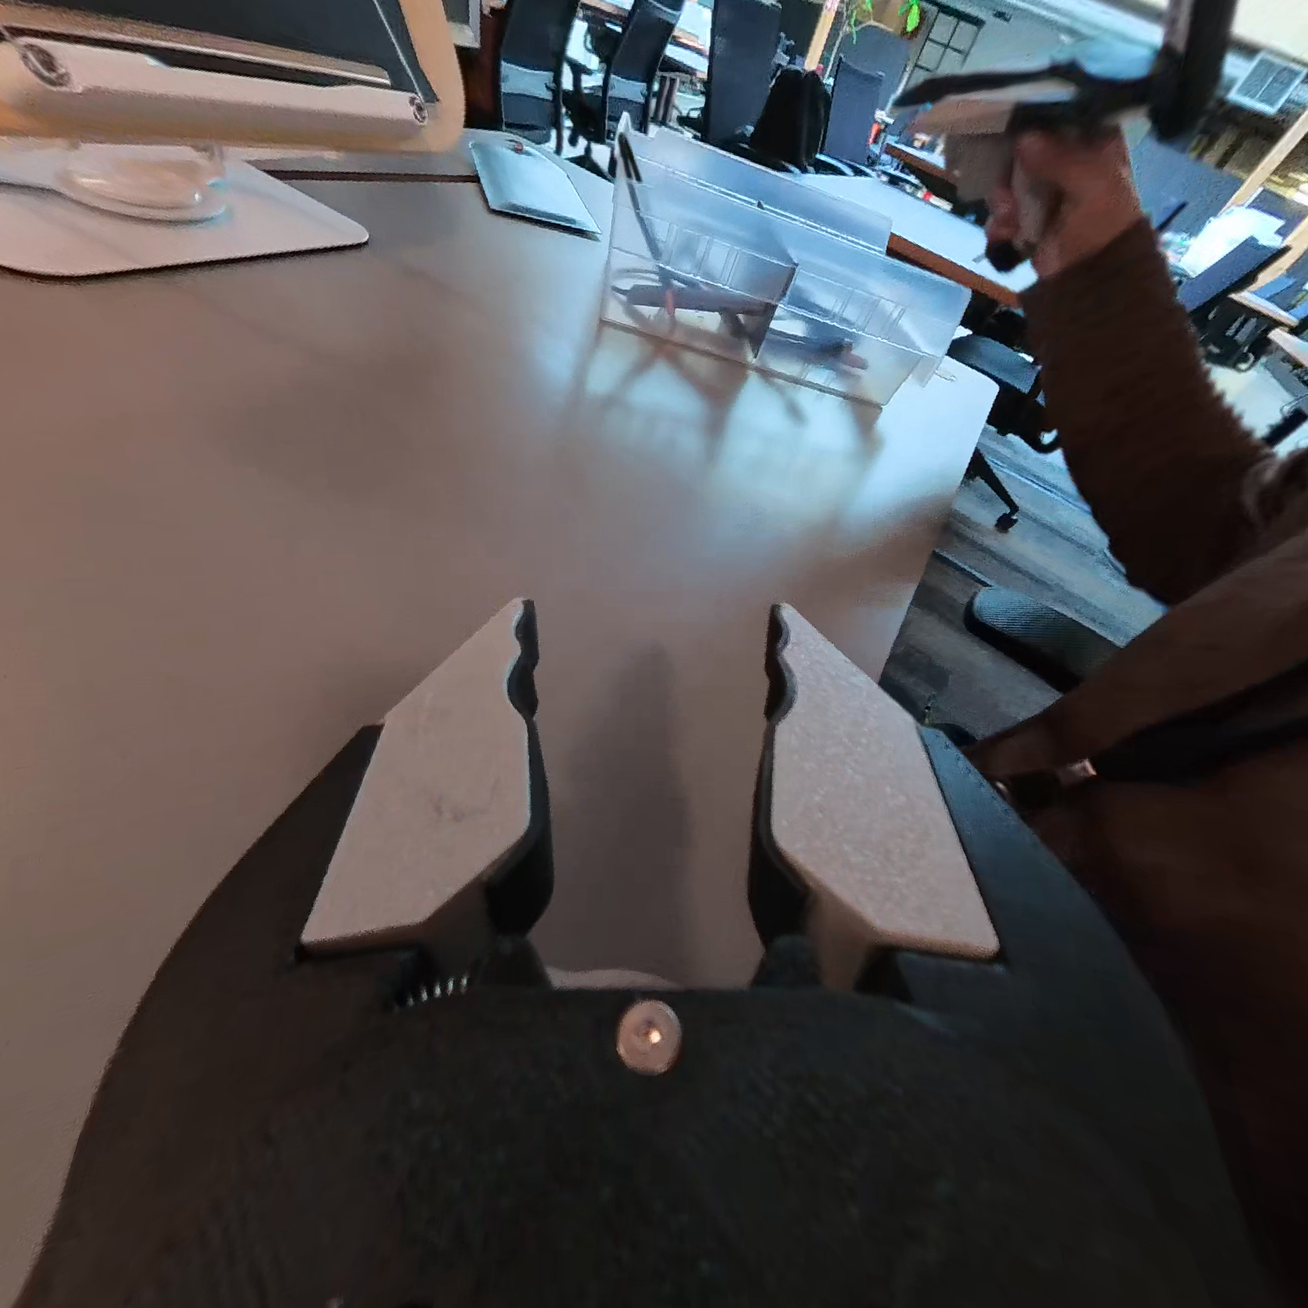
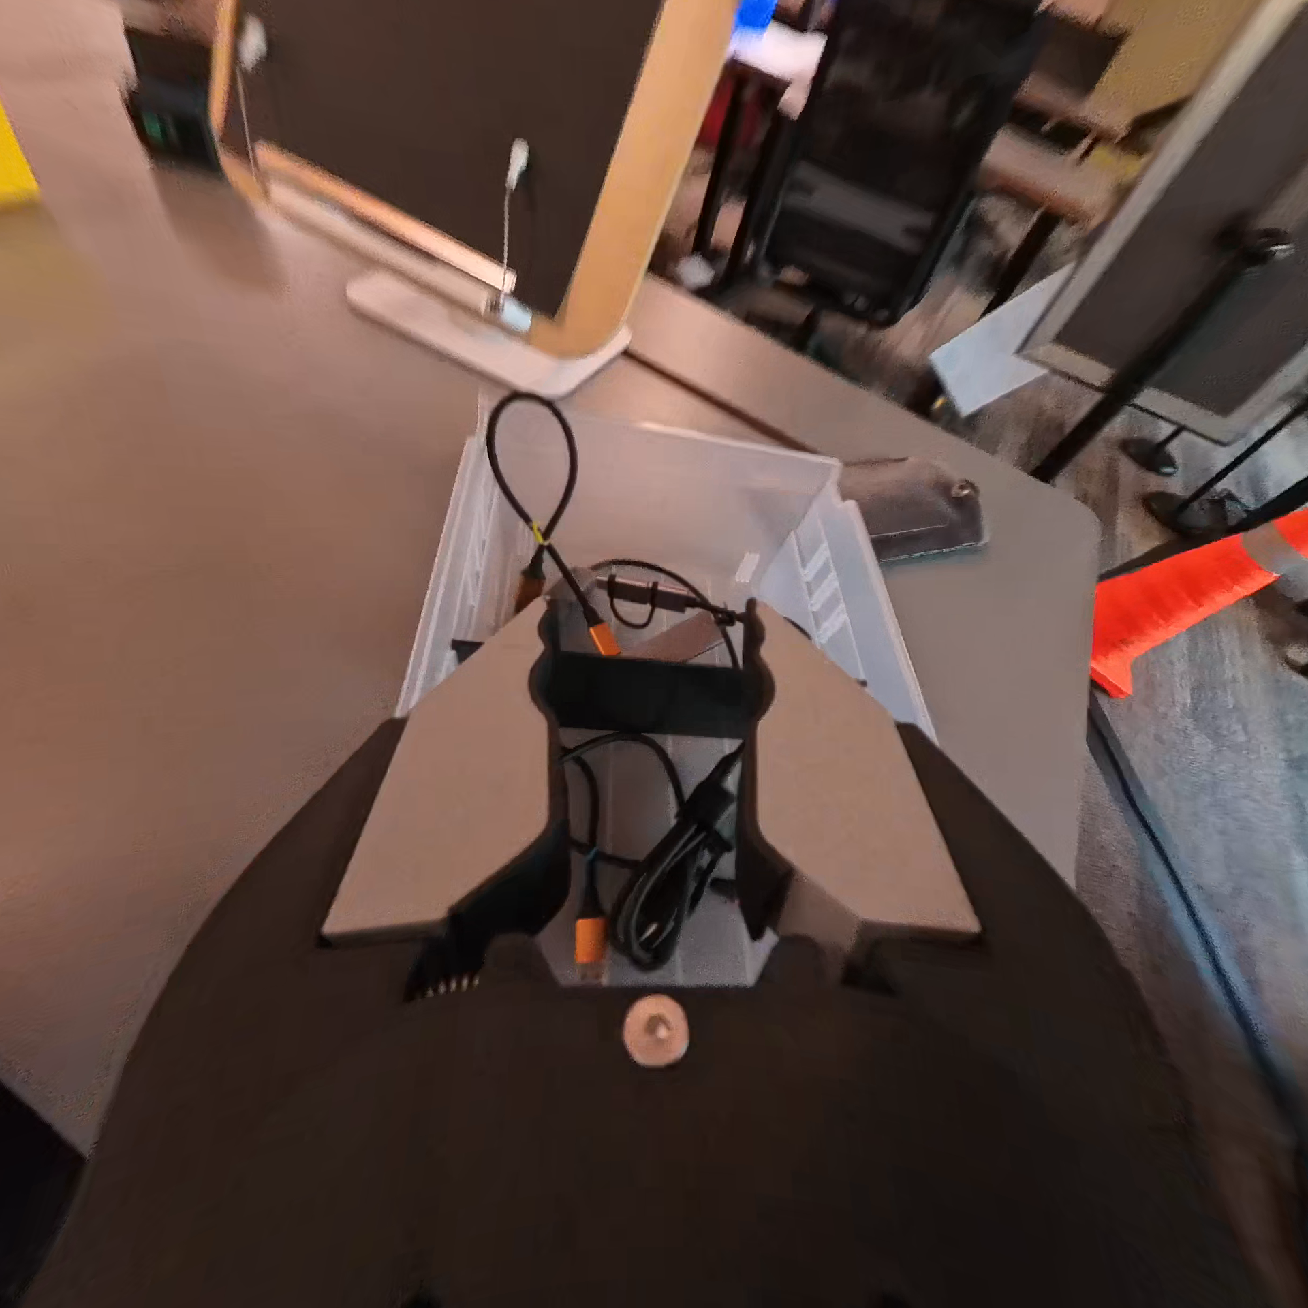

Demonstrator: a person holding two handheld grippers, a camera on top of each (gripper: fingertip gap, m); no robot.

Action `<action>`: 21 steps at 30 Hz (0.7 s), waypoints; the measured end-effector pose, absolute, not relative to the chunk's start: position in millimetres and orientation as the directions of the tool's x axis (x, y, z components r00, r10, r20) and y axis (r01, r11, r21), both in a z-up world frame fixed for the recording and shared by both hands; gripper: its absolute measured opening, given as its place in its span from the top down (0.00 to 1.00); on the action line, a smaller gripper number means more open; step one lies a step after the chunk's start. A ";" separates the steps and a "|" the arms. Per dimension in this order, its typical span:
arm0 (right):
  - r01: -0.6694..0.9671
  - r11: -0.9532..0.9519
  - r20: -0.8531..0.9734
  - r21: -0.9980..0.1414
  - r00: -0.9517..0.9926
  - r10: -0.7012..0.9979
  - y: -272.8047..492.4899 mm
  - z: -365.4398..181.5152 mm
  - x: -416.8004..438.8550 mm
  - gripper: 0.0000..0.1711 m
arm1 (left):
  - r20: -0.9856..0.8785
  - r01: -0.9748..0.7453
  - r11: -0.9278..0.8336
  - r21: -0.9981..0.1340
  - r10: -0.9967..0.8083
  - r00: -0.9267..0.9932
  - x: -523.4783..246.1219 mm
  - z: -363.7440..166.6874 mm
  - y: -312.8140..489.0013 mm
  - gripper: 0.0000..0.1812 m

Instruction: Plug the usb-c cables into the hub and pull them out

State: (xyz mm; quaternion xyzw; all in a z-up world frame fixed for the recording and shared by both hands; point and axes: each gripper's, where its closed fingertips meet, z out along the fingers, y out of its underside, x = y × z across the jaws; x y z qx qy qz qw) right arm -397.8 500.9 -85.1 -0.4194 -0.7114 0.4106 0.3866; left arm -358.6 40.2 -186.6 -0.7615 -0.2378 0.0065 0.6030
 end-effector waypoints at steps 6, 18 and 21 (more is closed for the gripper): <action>0.471 0.661 0.284 -0.585 -0.644 0.710 458.9 -138.9 -466.9 0.87 | 0.337 0.401 -0.154 -0.903 0.325 0.884 -355.8 -187.9 53.3 0.68; 0.498 0.861 0.153 -0.102 -0.848 0.508 433.3 -236.0 -508.4 1.00 | 0.419 0.469 -0.125 -0.874 0.293 0.859 -356.8 -187.8 61.0 0.68; 0.529 0.837 0.169 -0.139 -0.820 0.547 435.2 -224.5 -509.6 1.00 | 0.436 0.483 -0.120 -0.868 0.283 0.854 -357.0 -187.6 61.3 0.68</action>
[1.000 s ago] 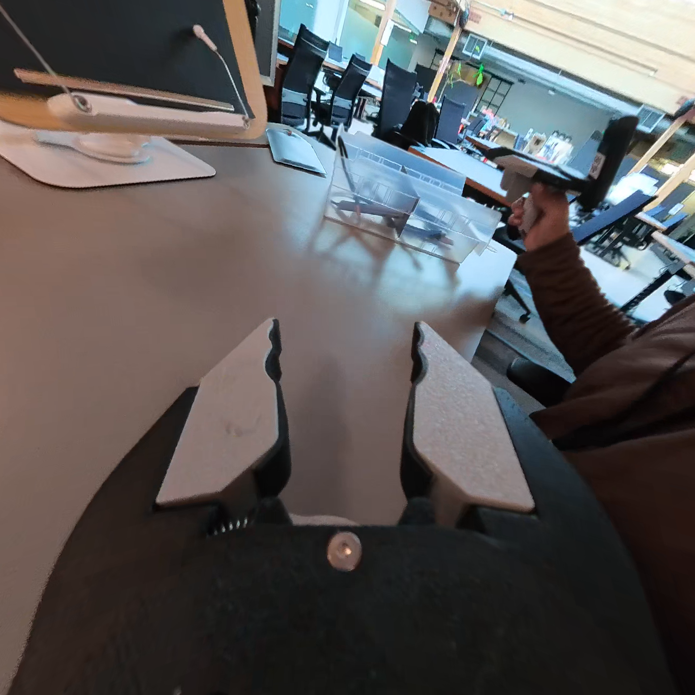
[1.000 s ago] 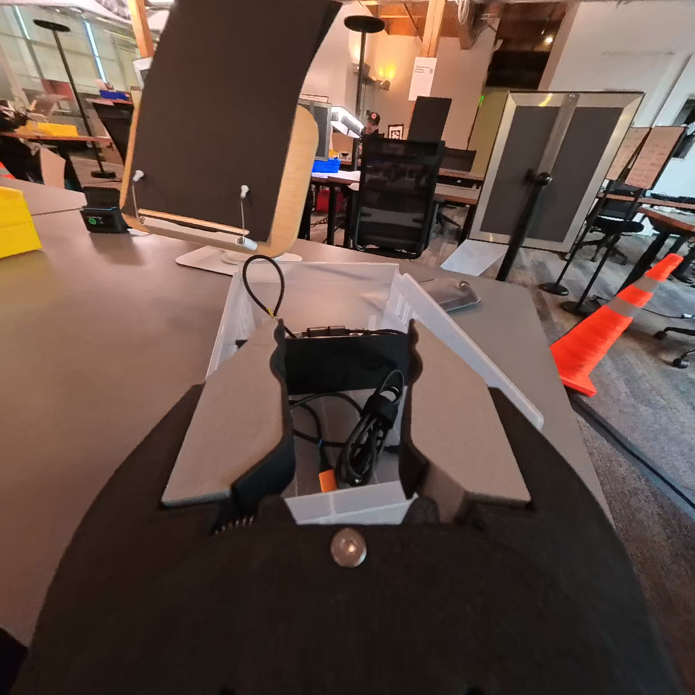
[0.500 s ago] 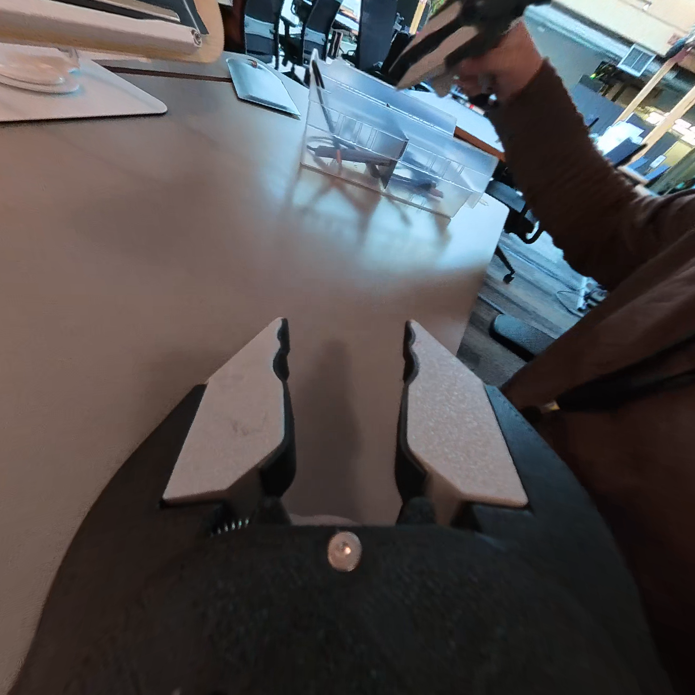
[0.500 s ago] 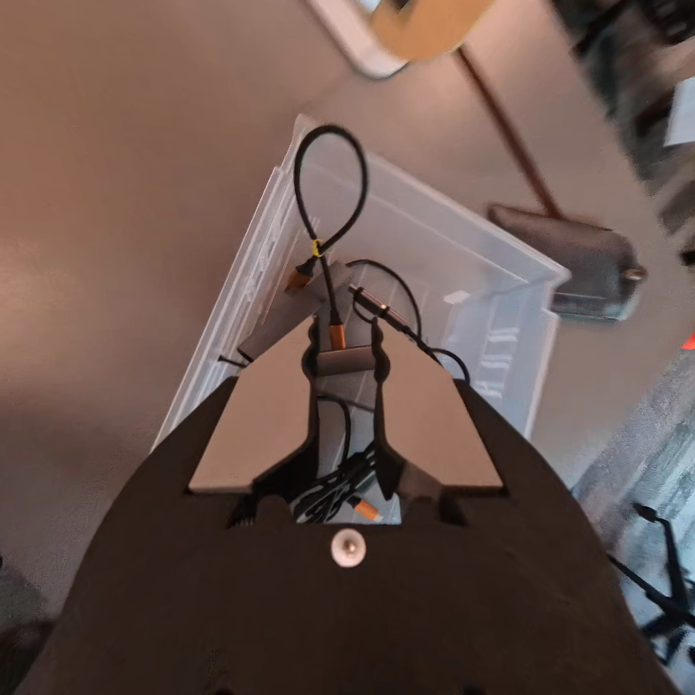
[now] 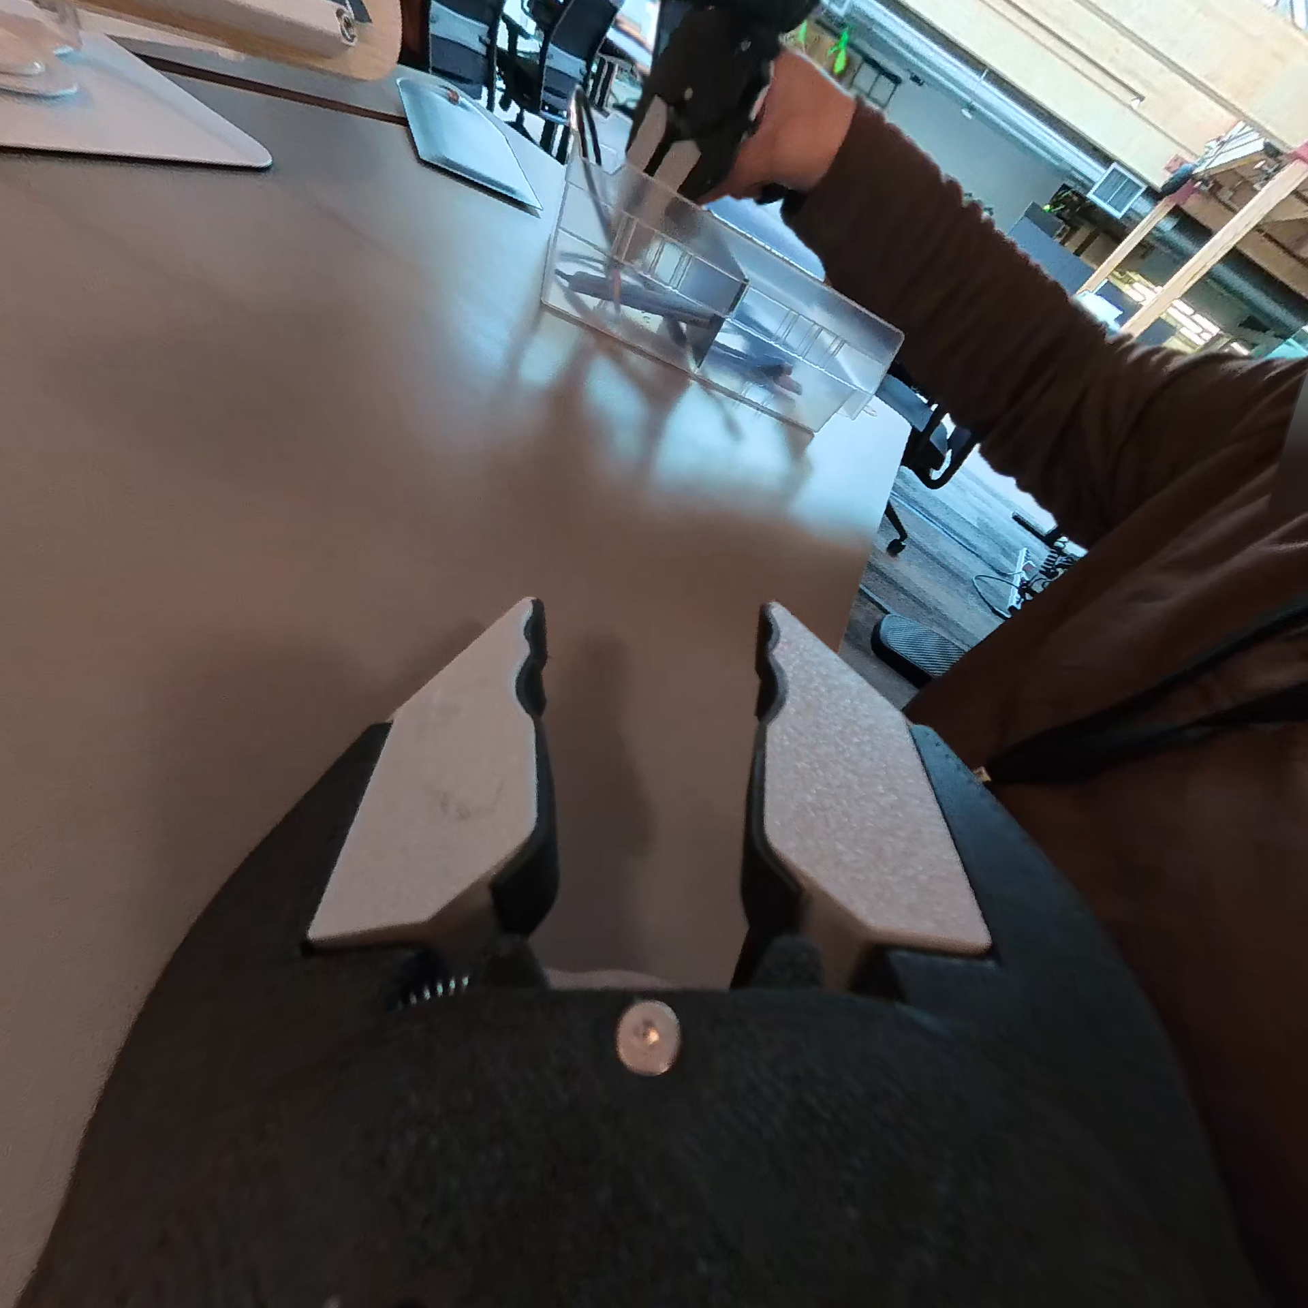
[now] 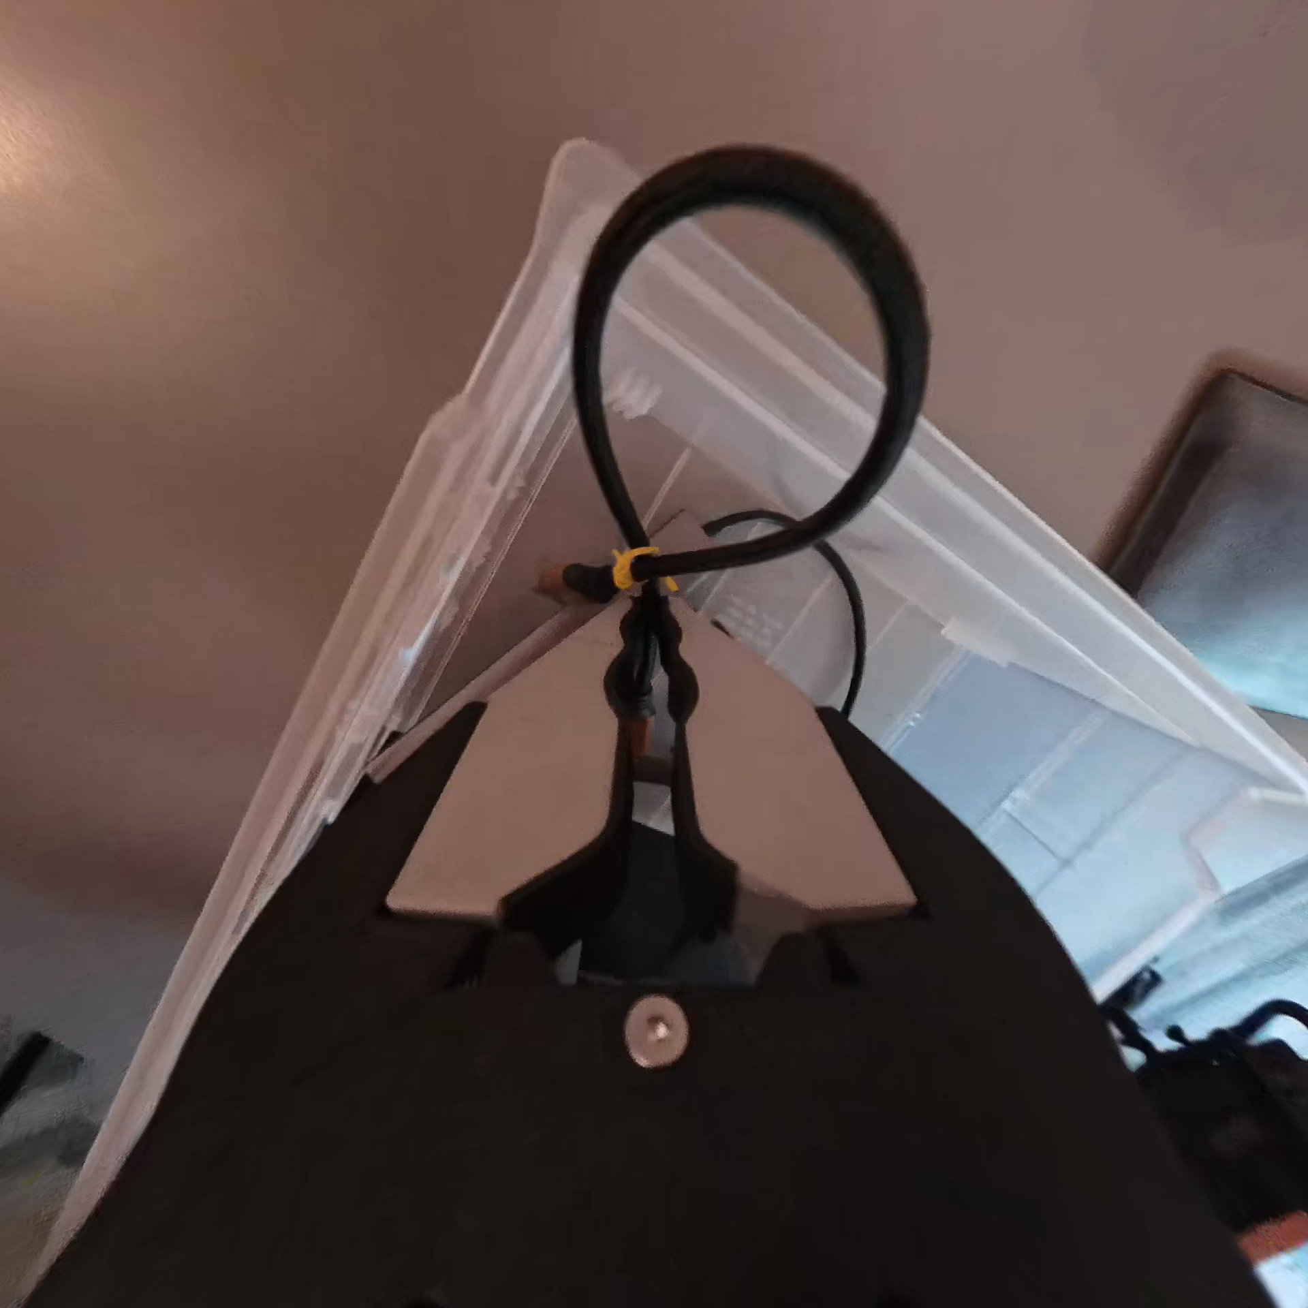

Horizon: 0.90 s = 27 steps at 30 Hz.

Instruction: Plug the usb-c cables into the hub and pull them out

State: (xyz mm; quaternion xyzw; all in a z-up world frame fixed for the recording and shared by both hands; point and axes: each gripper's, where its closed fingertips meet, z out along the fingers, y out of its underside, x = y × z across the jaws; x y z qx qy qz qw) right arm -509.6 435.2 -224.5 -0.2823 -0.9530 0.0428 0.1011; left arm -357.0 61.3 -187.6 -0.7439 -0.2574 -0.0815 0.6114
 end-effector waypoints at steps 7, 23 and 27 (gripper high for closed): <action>0.599 0.640 0.178 -0.481 -0.648 0.741 459.4 -146.6 -511.2 1.00 | 0.433 0.469 -0.112 -0.876 0.242 0.868 -353.0 -182.8 64.9 0.68; 0.577 0.248 -0.027 -0.778 -0.426 0.904 452.2 -67.2 -498.5 1.00 | 0.333 0.363 -0.230 -0.903 0.157 0.930 -407.6 -137.9 229.8 0.68; 0.543 0.206 -0.054 -0.814 -0.424 0.904 433.1 -53.8 -493.7 1.00 | 0.308 0.337 -0.253 -0.907 0.148 0.940 -433.9 -129.9 298.0 0.63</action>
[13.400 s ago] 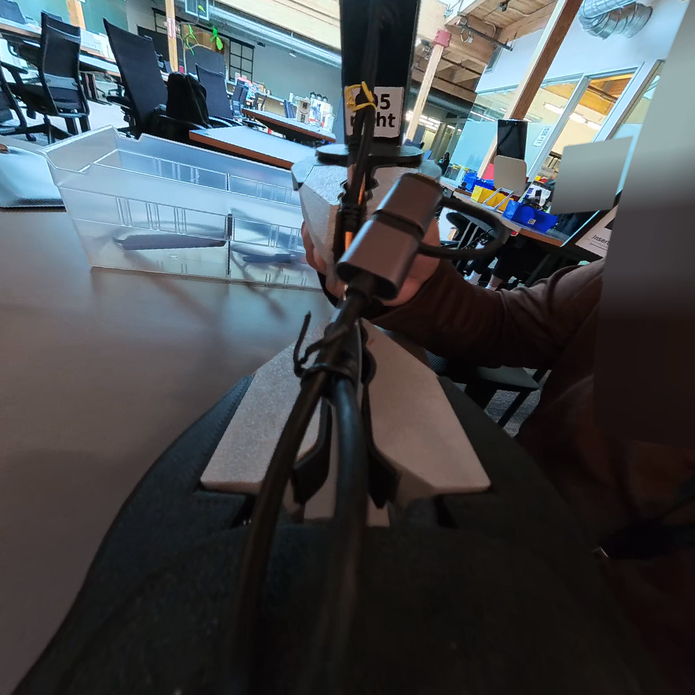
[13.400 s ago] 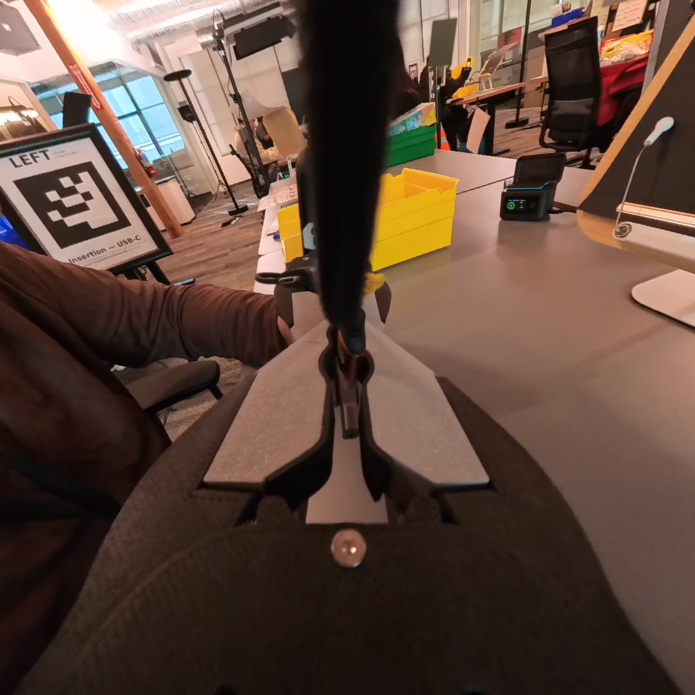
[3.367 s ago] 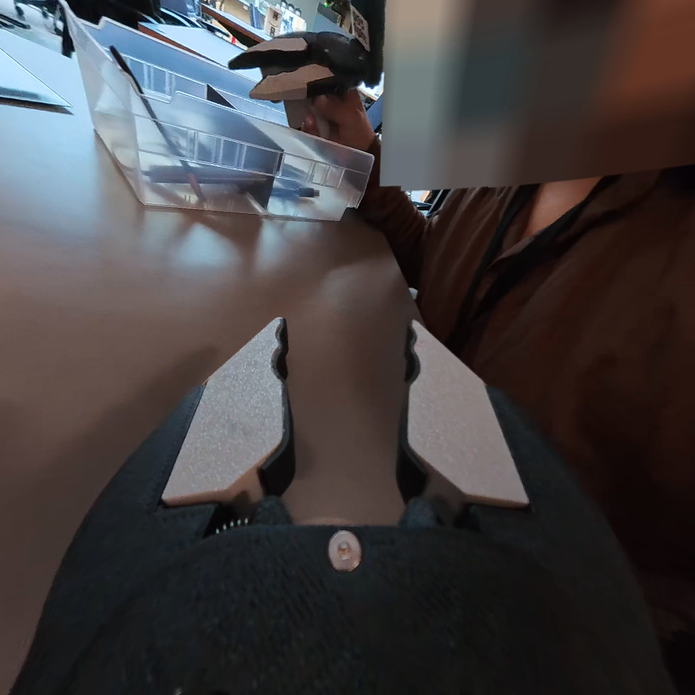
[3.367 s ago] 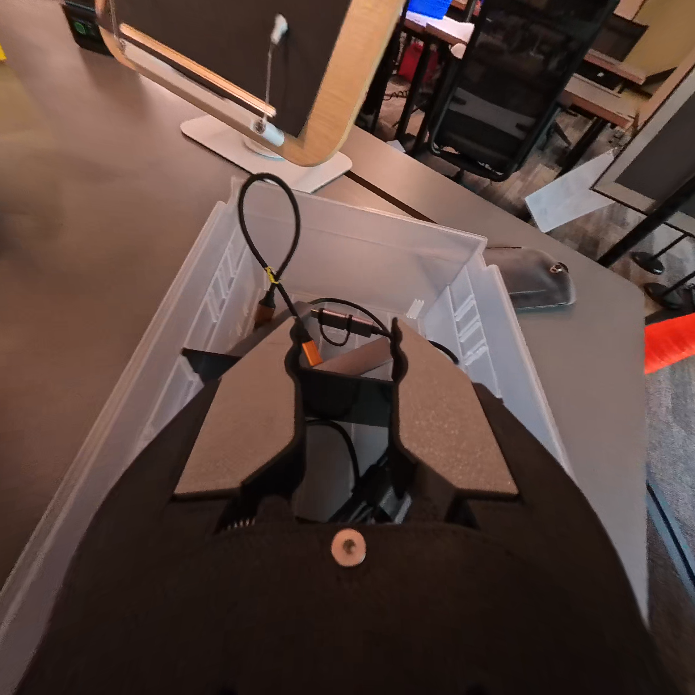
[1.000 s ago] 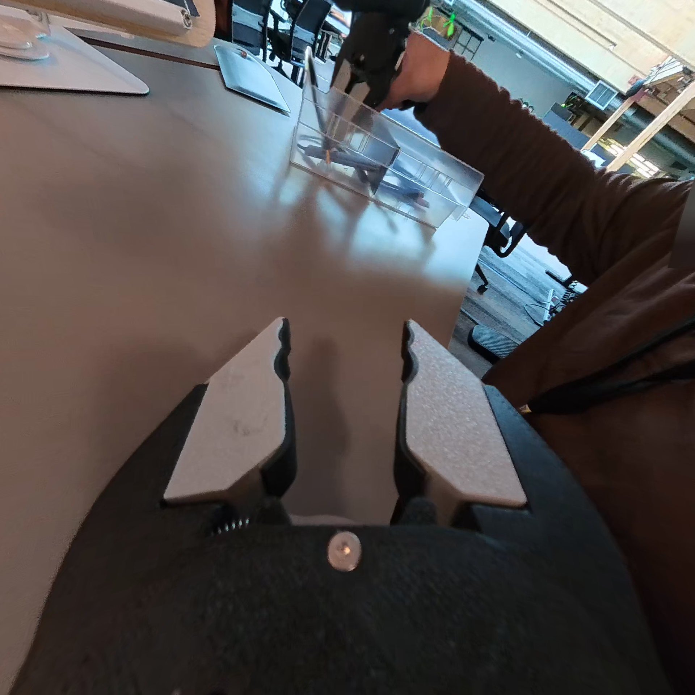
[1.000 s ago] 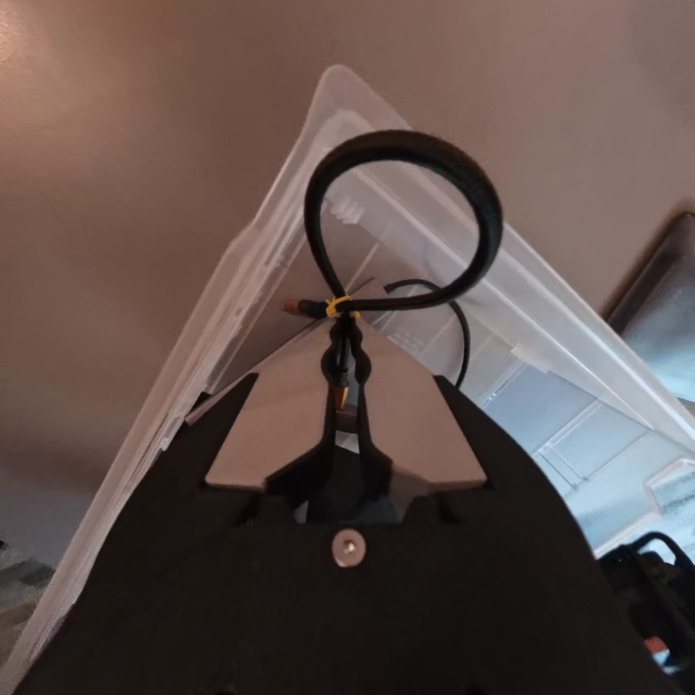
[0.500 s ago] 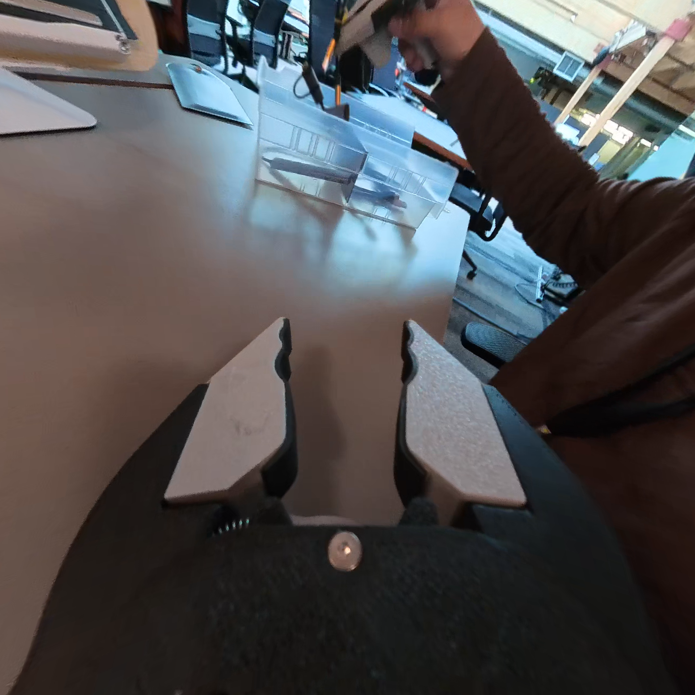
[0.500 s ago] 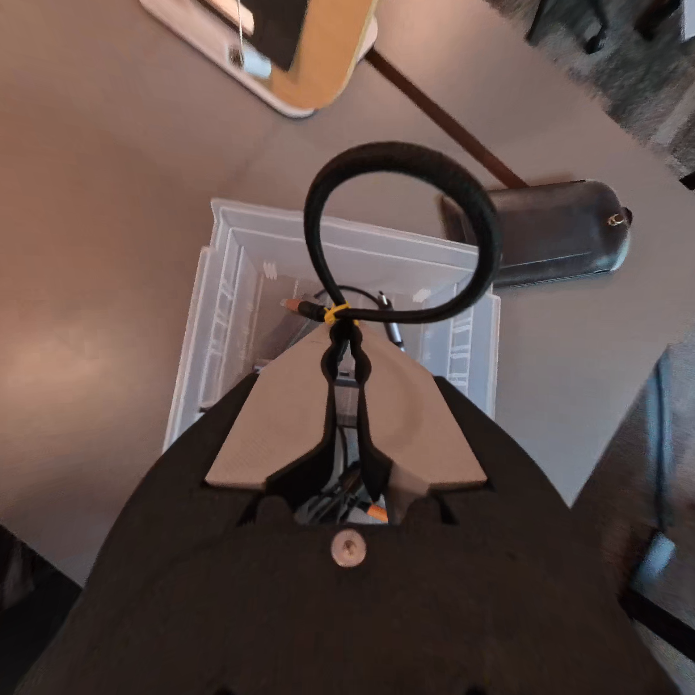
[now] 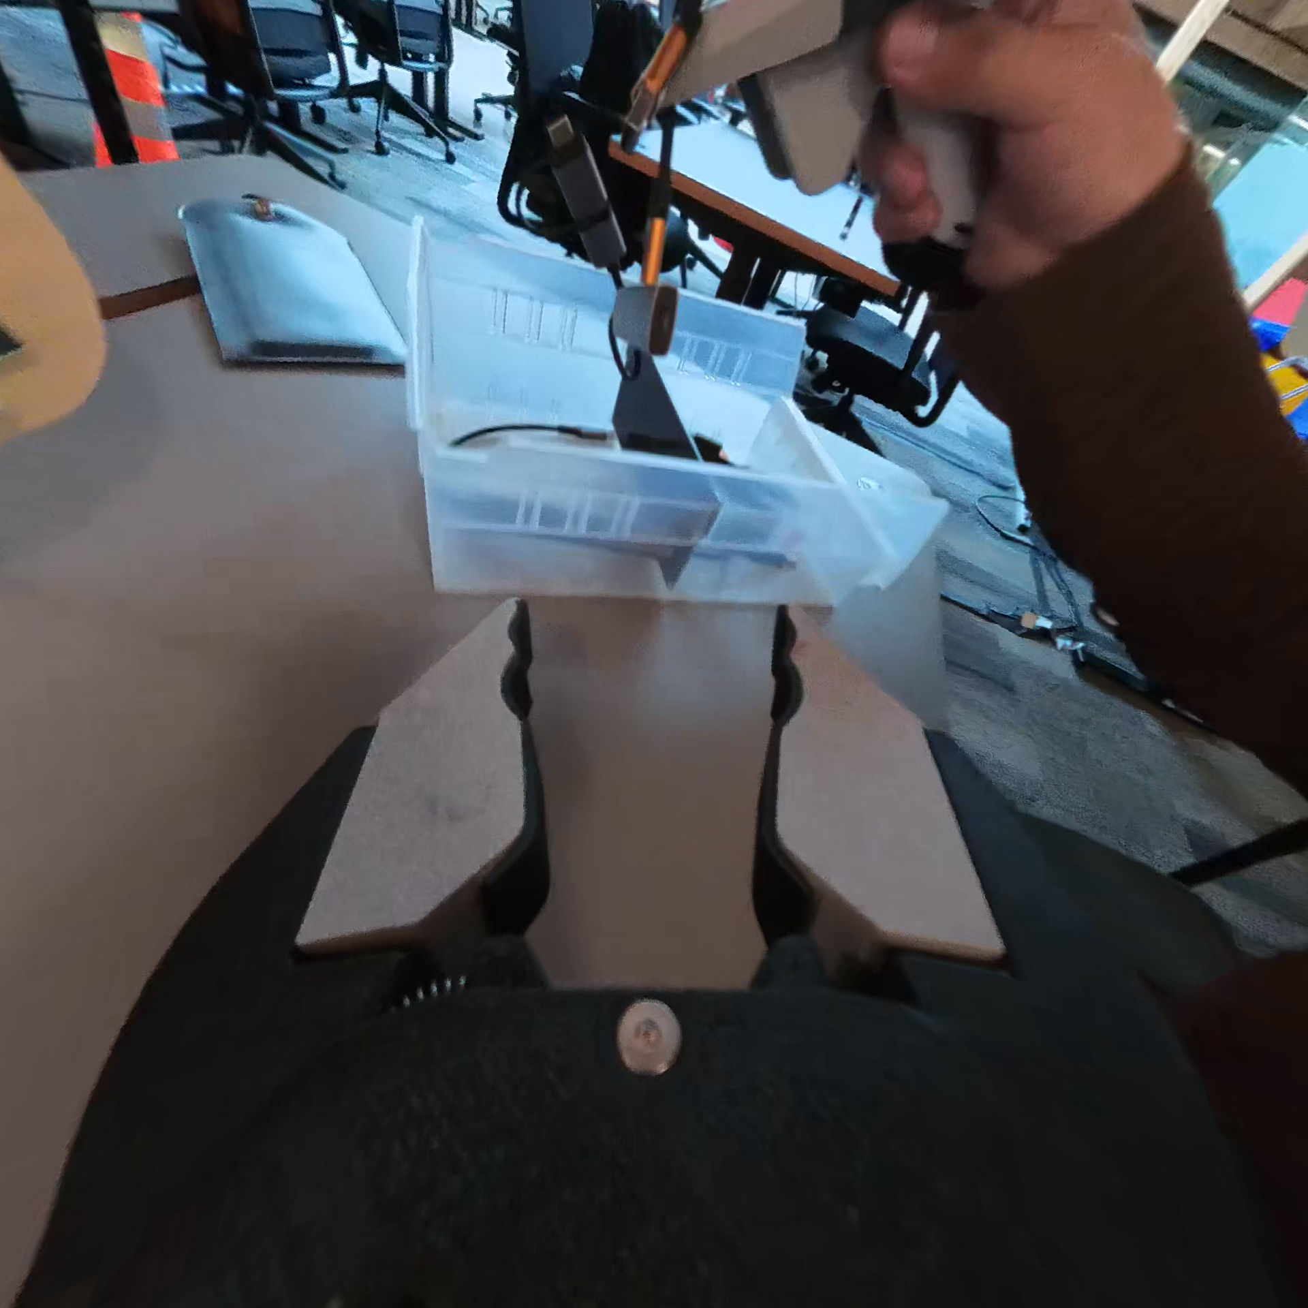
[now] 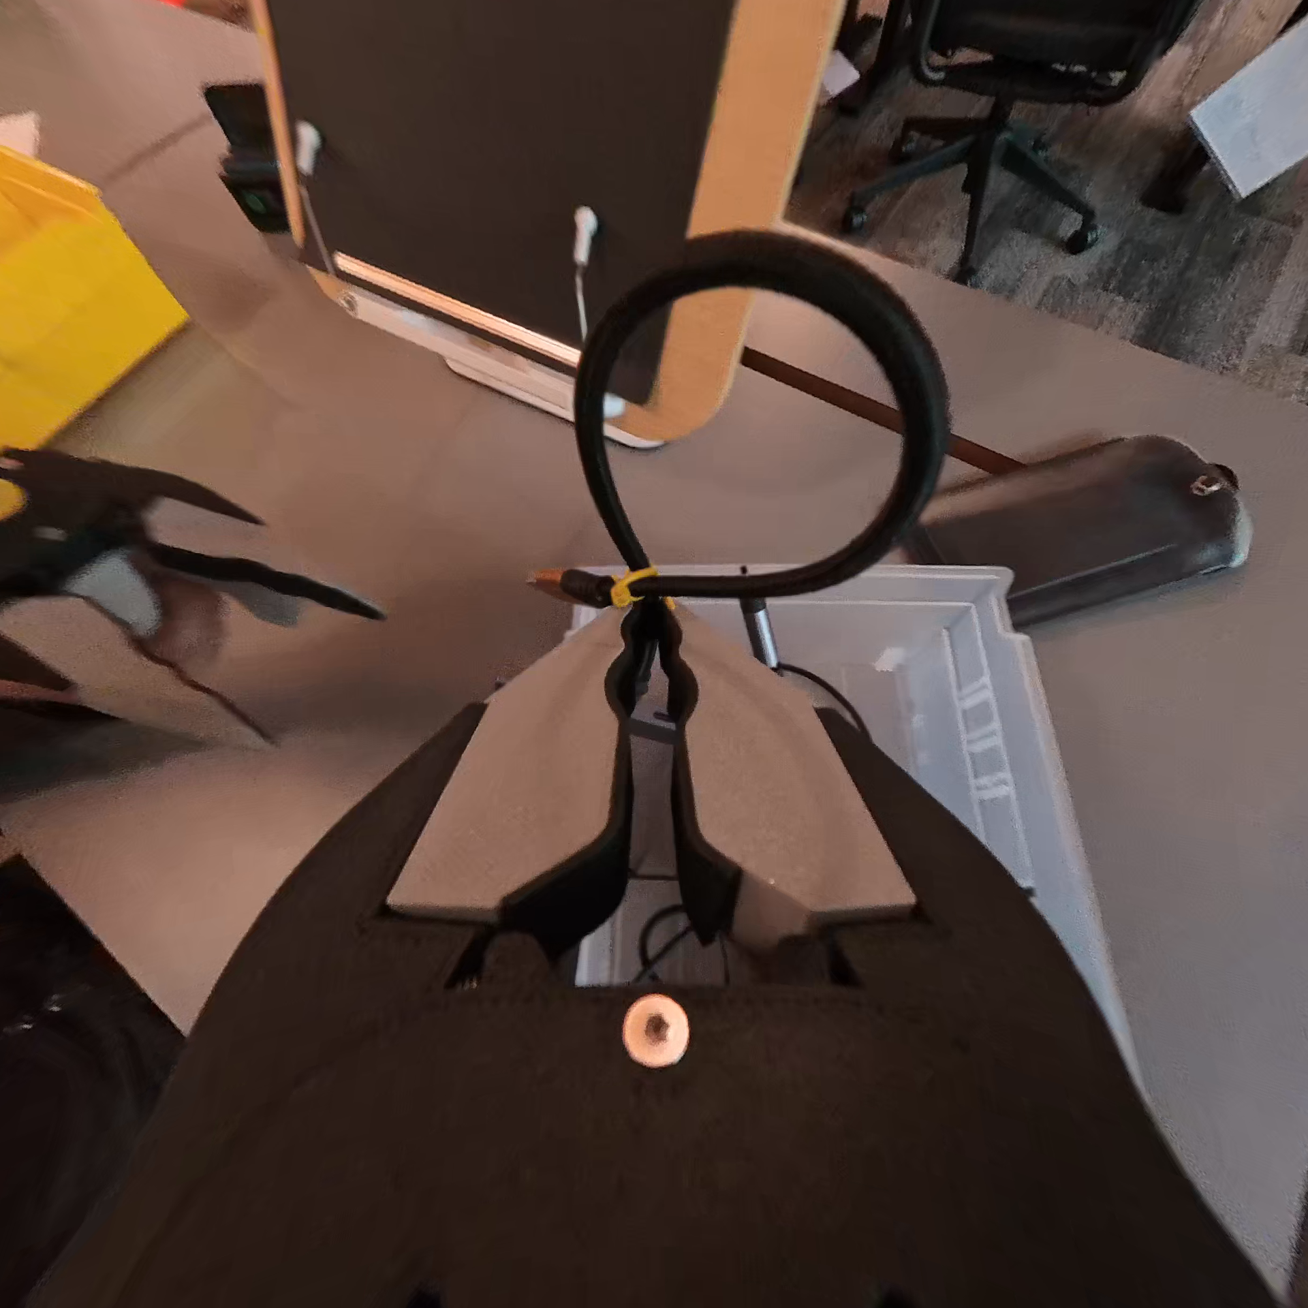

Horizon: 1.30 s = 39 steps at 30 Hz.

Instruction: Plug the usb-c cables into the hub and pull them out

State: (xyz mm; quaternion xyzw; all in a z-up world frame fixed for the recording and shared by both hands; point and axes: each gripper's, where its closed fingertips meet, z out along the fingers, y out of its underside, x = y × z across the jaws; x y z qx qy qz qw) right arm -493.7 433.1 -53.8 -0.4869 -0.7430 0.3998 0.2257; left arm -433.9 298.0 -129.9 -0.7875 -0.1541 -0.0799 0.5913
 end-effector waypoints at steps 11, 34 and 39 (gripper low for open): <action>0.467 0.233 -0.082 -0.853 -0.561 0.824 341.4 -53.9 -466.3 1.00 | 0.224 0.230 -0.129 -0.965 0.063 0.973 -427.4 -100.8 351.5 0.82; 0.337 0.275 -0.177 -0.901 -0.861 0.477 275.8 -78.1 -422.1 0.97 | 0.356 0.337 -0.122 -0.934 -0.221 0.908 -402.0 -90.1 294.0 0.97; 0.356 0.222 -0.238 -0.908 -0.873 0.426 278.9 -84.3 -413.4 0.99 | 0.363 0.340 -0.133 -0.931 -0.220 0.906 -398.6 -96.8 296.0 0.97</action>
